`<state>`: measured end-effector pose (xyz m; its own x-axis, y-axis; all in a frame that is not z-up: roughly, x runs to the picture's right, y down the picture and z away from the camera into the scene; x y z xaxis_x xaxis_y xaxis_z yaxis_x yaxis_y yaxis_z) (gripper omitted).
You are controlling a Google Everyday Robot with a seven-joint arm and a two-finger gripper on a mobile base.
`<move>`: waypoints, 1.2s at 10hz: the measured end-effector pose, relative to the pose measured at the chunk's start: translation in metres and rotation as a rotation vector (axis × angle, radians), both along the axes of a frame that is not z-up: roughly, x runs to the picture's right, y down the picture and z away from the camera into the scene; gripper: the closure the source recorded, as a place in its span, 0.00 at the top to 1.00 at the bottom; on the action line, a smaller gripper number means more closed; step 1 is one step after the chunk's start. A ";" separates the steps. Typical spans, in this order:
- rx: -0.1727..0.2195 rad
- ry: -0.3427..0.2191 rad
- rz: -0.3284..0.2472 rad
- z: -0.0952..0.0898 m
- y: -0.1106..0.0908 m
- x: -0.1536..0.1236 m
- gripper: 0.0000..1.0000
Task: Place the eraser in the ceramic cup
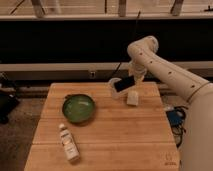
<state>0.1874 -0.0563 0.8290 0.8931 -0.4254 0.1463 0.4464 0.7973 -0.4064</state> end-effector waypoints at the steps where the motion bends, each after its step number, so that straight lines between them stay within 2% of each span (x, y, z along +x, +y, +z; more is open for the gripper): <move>1: 0.013 0.009 -0.006 0.001 -0.008 0.001 0.02; 6: 0.080 0.028 -0.028 0.009 -0.028 -0.005 0.02; 12: 0.183 0.071 -0.066 0.023 -0.034 -0.003 0.02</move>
<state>0.1847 -0.0899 0.8522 0.8679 -0.4968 -0.0014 0.4751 0.8307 -0.2901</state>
